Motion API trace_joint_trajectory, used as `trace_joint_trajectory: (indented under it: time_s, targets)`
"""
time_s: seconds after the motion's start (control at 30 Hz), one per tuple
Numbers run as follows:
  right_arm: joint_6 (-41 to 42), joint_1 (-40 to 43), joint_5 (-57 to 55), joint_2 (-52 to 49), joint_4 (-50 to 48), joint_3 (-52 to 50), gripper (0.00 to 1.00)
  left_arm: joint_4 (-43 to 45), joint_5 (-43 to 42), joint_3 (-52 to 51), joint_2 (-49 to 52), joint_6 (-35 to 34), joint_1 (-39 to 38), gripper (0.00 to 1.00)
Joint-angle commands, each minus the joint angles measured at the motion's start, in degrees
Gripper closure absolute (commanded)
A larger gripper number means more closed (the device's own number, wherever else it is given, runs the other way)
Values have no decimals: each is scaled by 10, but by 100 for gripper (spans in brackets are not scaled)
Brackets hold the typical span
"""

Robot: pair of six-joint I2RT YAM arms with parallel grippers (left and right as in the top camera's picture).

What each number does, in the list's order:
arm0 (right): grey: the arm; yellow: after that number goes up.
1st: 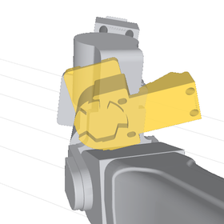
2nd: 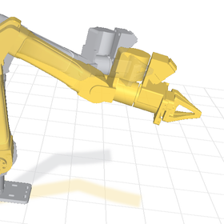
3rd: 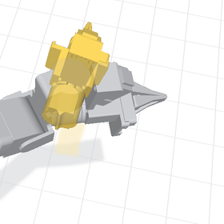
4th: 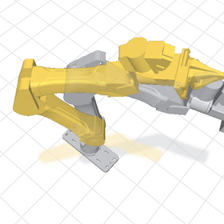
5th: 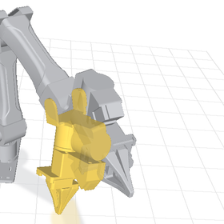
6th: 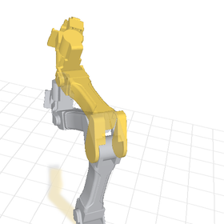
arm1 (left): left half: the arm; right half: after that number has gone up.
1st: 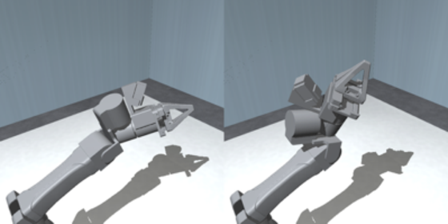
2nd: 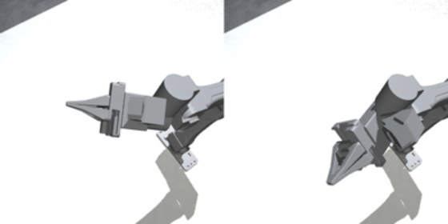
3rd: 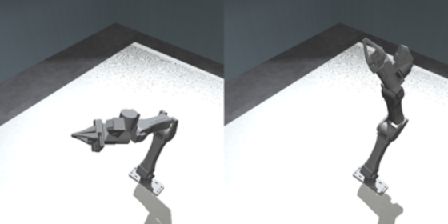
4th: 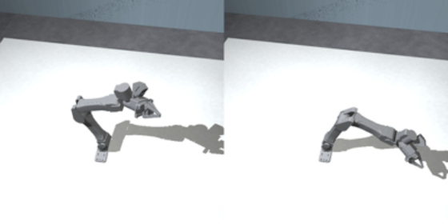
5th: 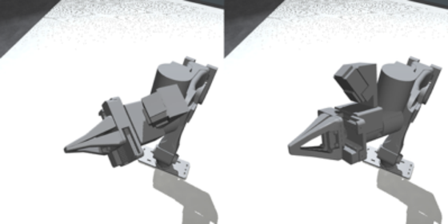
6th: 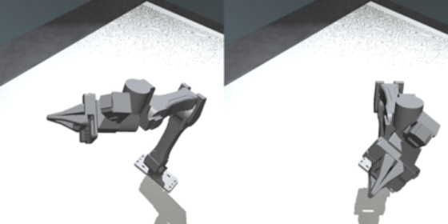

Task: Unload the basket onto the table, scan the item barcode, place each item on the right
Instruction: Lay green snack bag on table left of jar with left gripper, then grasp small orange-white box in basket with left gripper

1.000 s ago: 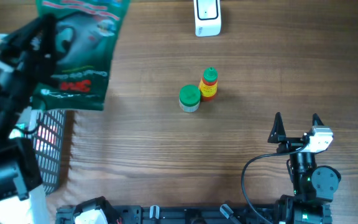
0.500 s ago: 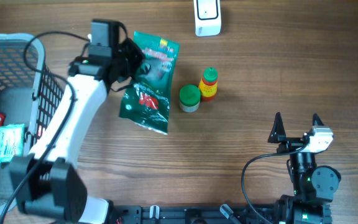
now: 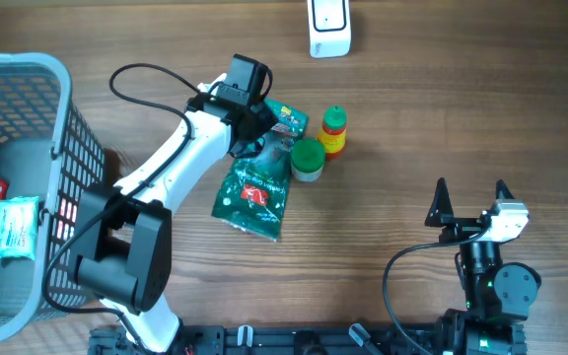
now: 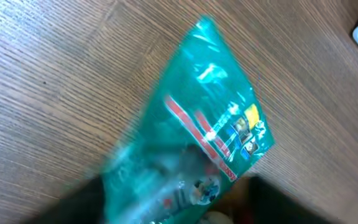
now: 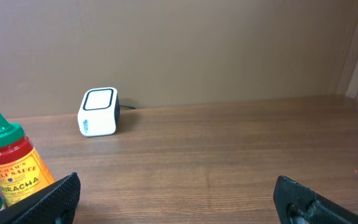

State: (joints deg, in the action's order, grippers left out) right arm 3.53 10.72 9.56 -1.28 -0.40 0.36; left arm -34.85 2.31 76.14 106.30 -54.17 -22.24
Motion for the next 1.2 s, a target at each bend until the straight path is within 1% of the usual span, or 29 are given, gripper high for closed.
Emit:
trace_joint_trajectory:
  time_s: [0.0, 0.03, 0.07, 0.13, 0.17, 0.2, 0.23, 0.3, 0.33, 0.37, 0.43, 0.5, 0.53, 0.57, 0.6, 0.63, 0.67, 0.7, 0.8, 0.83, 0.9, 0.93, 0.97, 1.0, 1.03, 1.07, 1.1, 1.17]
  targets:
    - [-5, 2, -7, 3, -2, 0, 0, -1, 8, 5, -12, 30, 1, 14]
    - [-5, 2, -7, 3, -2, 0, 0, -2, 9, 10, -30, 65, 5, 5]
    - [-5, 2, -7, 3, -2, 0, 1, -2, 16, 14, -48, 90, 9, 0]
    - [-5, 2, -7, 3, -2, 0, 0, -7, 54, 26, -98, 141, 17, 0]
    - [-5, 2, -7, 3, -2, 0, 0, -10, 100, 35, -139, 174, 25, 0]
    - [-5, 2, -7, 3, -2, 0, 0, -10, 126, 38, -163, 183, 30, 0]
    - [-5, 2, -7, 3, -2, 0, 0, -5, 193, 38, -212, 184, 42, 0]
    - [-5, 2, -7, 3, -2, 0, 0, 14, 294, 38, -284, 184, 74, 0]
    - [-5, 2, -7, 3, -2, 0, 0, 17, 316, 38, -313, 184, 96, 0]
    - [-5, 2, -7, 3, -2, 0, 0, 16, 327, 38, -340, 184, 127, 0]
    - [-5, 2, -7, 3, -2, 0, 0, 11, 322, 38, -382, 175, 199, 0]
    - [-5, 2, -7, 3, -2, 0, 0, -3, 276, 38, -406, 175, 275, 0]
    - [-5, 2, -7, 3, -2, 0, 0, -26, 251, 38, -414, 155, 324, 0]
    - [-5, 2, -7, 3, -2, 0, 0, -62, 247, 38, -416, 96, 372, 0]
    - [-5, 2, -7, 3, -2, 0, 0, -114, 227, 37, -412, 23, 432, 0]
    - [-5, 2, -7, 3, -2, 0, 0, -146, 203, 37, -404, -12, 468, 0]
    - [-5, 2, -7, 3, -2, 0, 0, -172, 184, 36, -394, -31, 495, 0]
    - [-5, 2, -7, 3, -2, 0, 0, -197, 145, 35, -371, -37, 536, 0]
    - [-5, 2, -7, 3, -2, 0, 0, -234, 64, 23, -291, -31, 604, 0]
    - [-5, 2, -7, 3, -2, 0, 0, -244, 45, 19, -267, -30, 615, 0]
    - [-5, 2, -7, 3, -2, 0, 0, -270, 31, 14, -199, -26, 632, 1]
    - [-5, 2, -7, 3, -2, 0, 0, -276, 31, 14, -169, -8, 633, 4]
    - [-5, 2, -7, 3, -2, 0, 0, -281, 26, 13, -130, 23, 633, 12]
    - [-5, 2, -7, 3, -2, 0, 0, -276, 12, 8, -104, 47, 633, 13]
    - [-5, 2, -7, 3, -2, 0, 0, -272, 0, 3, -84, 63, 633, 11]
    - [-5, 2, -7, 3, -2, 0, 0, -271, -7, -2, -65, 63, 633, 3]
    - [-5, 2, -7, 3, -2, 0, 0, -271, -13, -7, -50, 63, 632, 0]
    - [-5, 2, -7, 3, -2, 0, 0, -259, -17, -27, -28, 62, 632, 0]
